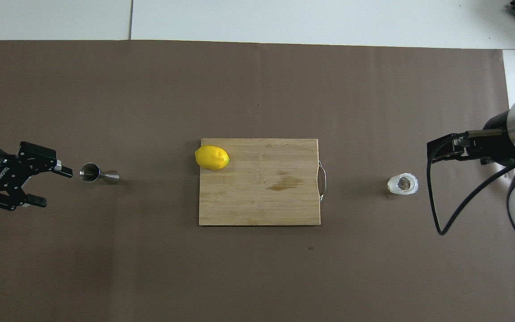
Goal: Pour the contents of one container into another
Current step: 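Move the open left gripper to the small metal cup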
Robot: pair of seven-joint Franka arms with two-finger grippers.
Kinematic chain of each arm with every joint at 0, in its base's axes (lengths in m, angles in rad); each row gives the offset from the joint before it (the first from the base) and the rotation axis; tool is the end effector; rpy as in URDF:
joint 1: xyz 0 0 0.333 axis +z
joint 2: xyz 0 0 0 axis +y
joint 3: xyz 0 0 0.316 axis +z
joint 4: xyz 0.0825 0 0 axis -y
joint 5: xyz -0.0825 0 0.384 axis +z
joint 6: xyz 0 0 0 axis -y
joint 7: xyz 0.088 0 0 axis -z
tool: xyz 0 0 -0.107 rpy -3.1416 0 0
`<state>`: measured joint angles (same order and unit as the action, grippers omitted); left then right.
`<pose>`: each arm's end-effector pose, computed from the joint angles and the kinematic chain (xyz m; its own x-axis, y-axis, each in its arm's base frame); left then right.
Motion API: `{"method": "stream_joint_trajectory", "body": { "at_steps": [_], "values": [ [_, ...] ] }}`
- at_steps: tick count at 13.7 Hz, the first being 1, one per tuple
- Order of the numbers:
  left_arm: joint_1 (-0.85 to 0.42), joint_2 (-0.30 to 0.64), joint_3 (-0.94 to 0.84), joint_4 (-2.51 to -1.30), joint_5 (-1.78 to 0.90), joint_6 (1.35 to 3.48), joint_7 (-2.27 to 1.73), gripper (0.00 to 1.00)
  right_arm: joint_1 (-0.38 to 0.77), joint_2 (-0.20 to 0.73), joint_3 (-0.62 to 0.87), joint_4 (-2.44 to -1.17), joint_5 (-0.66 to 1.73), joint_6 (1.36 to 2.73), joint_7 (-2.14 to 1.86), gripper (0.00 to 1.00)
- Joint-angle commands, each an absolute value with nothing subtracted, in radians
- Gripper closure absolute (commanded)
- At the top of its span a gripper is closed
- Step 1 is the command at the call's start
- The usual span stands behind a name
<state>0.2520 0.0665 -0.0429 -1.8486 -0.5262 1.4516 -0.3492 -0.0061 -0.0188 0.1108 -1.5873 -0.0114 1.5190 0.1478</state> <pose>0.5294 0.0529 0.4709 0.7210 0.3965 -0.5683 0.6298 -0.7170 0.2989 0.5401 0.0561 0.6226 0.9979 -0.0439 -0.0471 -0.0430 -0.9989 0.0206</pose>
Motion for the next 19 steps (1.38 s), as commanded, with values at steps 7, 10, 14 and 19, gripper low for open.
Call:
{"method": "stream_joint_trajectory", "body": {
  "at_steps": [7,10,14,19],
  "values": [
    [0.377,0.216,-0.051,-1.842,-0.695,1.421,-0.627,0.00,-0.009,-0.041,0.101,-1.611,0.018,1.522,0.121,0.00],
    [0.405,0.245,-0.041,-1.836,-0.733,1.342,-0.638,0.00,-0.009,-0.041,0.101,-1.611,0.018,1.522,0.121,0.00],
    [0.410,0.291,-0.025,-1.836,-0.790,1.348,-0.666,0.00,-0.009,-0.041,0.103,-1.611,0.018,1.522,0.121,0.00],
    [0.387,0.342,-0.018,-1.842,-0.874,1.425,-0.704,0.00,-0.009,-0.041,0.103,-1.611,0.018,1.522,0.121,0.00]
  ]
}}
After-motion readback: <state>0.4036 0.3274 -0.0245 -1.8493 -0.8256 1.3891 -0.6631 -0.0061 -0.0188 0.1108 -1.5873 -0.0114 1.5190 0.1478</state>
